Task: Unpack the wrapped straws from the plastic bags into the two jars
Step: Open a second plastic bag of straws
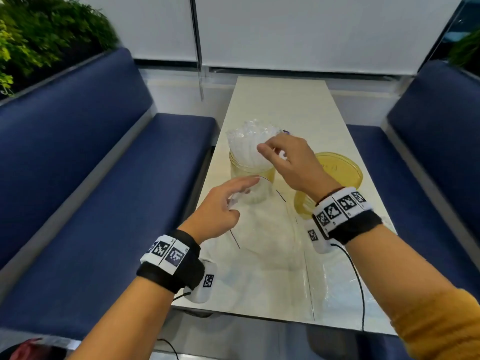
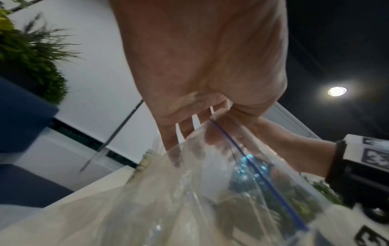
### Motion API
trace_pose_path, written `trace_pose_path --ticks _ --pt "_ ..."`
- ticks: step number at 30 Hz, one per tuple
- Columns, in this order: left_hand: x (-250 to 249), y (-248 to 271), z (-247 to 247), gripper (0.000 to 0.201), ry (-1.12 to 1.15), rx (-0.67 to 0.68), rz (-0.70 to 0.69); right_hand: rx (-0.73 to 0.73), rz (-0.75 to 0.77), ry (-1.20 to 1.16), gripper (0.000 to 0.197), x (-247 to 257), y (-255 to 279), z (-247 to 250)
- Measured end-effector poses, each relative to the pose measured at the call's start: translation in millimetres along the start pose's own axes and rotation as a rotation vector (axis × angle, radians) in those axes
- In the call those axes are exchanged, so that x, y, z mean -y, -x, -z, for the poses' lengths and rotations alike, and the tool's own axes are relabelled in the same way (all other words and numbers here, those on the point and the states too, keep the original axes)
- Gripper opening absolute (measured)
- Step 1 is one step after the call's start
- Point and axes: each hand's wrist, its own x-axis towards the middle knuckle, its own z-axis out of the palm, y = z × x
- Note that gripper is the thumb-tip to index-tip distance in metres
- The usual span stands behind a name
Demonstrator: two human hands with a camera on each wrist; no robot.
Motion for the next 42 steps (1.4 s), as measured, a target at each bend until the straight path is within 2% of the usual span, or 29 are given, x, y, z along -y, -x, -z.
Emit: trace_pose_path --ticks 2,5,8,10,12,14,18,22,25,32,37,39,42 --pt "-1 0 -12 0.090 -0.079 0.013 -0.043 0.091 -0.177 0.132 0.050 -13 27 21" --pt "1 4 -38 0.085 -0.185 0.075 -0.104 0.176 -0.642 0.392 0.041 -60 84 46" --pt "4 7 -61 0.077 -0.204 0.119 -0.111 0.077 -0.958 0.604 0.049 -106 146 59" --pt "6 5 -73 0.073 -0.206 0.122 -0.107 0.086 -1.156 0.585 0.063 -131 175 59" --pt "8 2 -83 0.069 -0.220 0.102 -0.092 0.179 -1.289 0.443 0.078 -150 195 54" --pt "9 -2 -93 0.066 -0.240 0.085 -0.072 0.184 -1.294 0.342 0.085 -158 209 46" --pt "12 -7 -111 0.061 -0.254 0.076 -0.062 0.024 -1.296 0.288 0.082 -153 218 35" --pt "11 -7 -116 0.057 -0.286 0.026 0.013 -0.170 -1.246 0.149 0.050 -160 233 36" --pt "12 -8 -114 0.052 -0.258 -0.001 0.042 -0.248 -1.210 0.074 0.029 -161 244 41" --pt "16 -10 -116 0.046 -0.156 -0.011 0.157 -0.327 -1.105 0.017 0.033 -171 265 73" --pt "14 -13 -133 0.039 -0.038 0.054 0.259 -0.476 -1.012 -0.045 0.031 -171 263 112" --pt "4 -17 -140 0.033 0.027 0.087 0.253 -0.535 -0.960 -0.083 0.028 -167 254 120" --pt "-22 -20 -146 0.032 0.063 0.063 0.130 -0.619 -0.898 -0.176 0.024 -155 232 124"
